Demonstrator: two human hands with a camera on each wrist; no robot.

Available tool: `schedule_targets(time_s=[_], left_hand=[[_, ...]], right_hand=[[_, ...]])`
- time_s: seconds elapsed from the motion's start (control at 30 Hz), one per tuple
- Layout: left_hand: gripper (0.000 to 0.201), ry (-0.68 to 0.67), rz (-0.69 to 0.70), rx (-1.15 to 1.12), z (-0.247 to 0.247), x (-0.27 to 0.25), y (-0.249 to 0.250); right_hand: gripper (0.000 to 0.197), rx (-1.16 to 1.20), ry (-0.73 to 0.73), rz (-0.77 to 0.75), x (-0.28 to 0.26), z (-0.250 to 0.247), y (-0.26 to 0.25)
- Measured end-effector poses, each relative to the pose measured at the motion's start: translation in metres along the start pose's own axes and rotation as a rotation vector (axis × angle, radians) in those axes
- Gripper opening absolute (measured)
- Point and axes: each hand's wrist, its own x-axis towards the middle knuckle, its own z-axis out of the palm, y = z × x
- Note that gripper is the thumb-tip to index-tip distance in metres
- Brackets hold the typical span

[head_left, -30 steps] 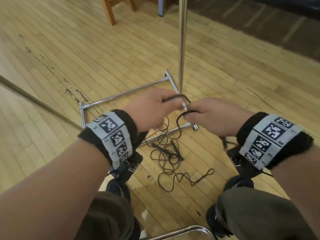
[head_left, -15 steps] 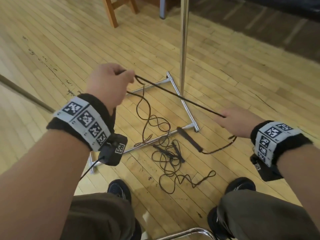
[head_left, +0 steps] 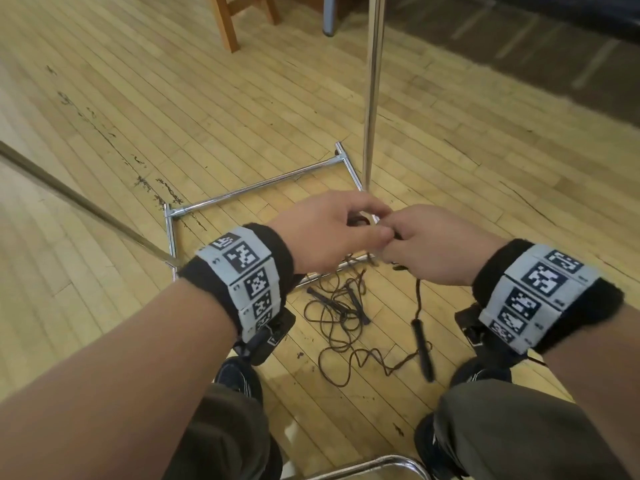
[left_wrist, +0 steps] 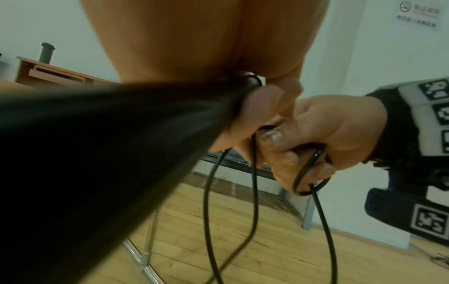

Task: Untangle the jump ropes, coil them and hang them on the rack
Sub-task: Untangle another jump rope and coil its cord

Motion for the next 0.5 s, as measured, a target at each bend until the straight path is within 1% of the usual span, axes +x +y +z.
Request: schedule_targets(time_s=[0.07,0.1,0.2,0.3,0.4,0.5], left_hand=[[0.013,-0.003,-0.007,0.059,-0.003,0.002,-0.001],[0.016,0.019,-0.013,0.093,-0.006,0.004,-0.003],[0.027,0.127,-0.072,0.177,-0.02,0.007,-0.009],[0.029,0.225,-0.14,0.18,-0.03,0.007,-0.016],[0.03,0.287,-0.184,0.186,-0.033,0.008,-0.021],[0.031,0.341,-0.207,0.167,-0.034,0.01,-0.022]], right_hand=[[0.032,0.068,0.001,-0.005,-0.001,0.0,0.003],[0.031,0.081,0.01,0.002,-0.002,0.001,0.006],[0.026,0.06,-0.024,0.043,-0.002,0.001,0.019],[0.02,0.029,-0.06,0.095,0.0,0.002,0.033],[0.016,0.023,-0.035,0.116,0.004,0.003,0.041],[0.014,0.011,0.023,0.101,0.008,0.003,0.04]])
